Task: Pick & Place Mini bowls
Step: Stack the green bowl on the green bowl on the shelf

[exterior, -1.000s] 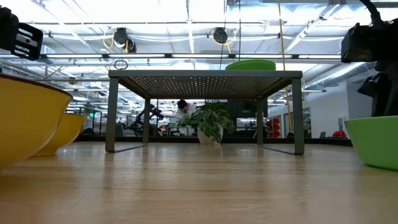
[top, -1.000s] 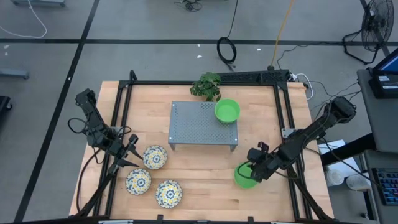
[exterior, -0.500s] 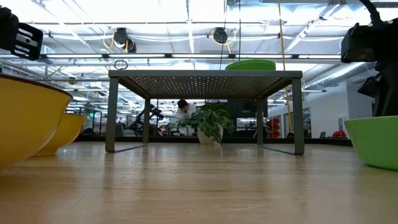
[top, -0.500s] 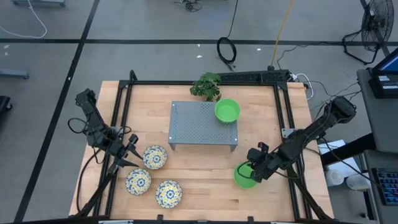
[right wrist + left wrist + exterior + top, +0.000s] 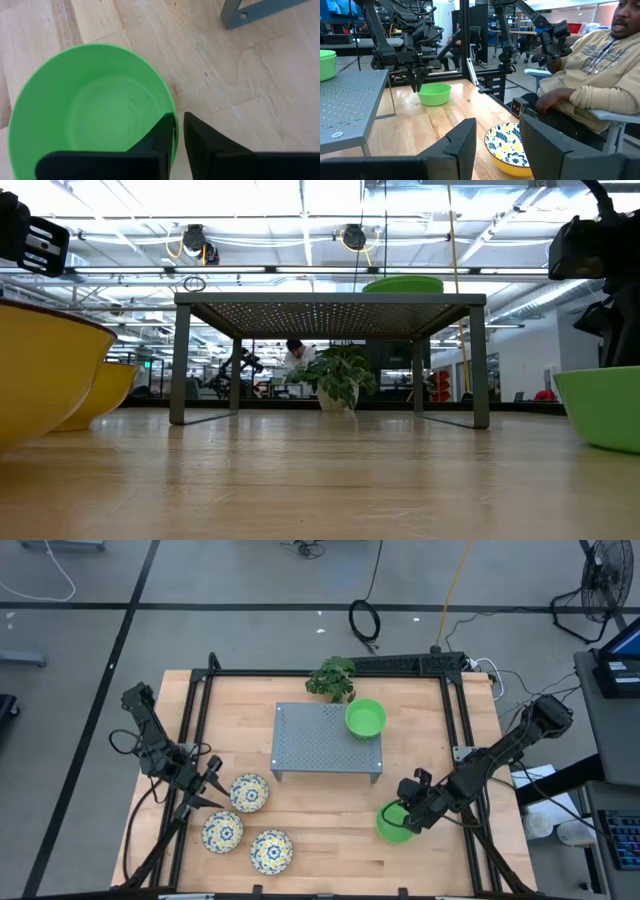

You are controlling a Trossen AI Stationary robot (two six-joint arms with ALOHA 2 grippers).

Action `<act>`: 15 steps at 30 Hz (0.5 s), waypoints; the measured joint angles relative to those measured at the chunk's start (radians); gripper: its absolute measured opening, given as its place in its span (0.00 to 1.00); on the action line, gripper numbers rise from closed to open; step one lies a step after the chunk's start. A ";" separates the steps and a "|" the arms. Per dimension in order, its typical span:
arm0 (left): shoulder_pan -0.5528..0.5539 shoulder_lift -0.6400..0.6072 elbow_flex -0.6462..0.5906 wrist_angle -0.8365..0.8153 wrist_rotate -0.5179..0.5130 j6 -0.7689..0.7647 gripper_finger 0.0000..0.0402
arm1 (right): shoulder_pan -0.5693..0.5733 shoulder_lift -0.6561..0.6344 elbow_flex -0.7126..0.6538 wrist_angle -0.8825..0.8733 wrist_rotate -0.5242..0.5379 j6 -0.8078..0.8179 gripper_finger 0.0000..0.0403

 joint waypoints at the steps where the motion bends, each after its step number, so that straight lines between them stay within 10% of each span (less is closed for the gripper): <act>1: 0.000 0.000 0.000 0.000 0.000 0.000 0.38 | 0.000 0.000 0.000 0.000 0.000 -0.001 0.07; 15: 0.000 0.000 0.000 0.000 0.000 0.000 0.38 | 0.000 0.027 0.000 0.026 -0.007 -0.031 0.06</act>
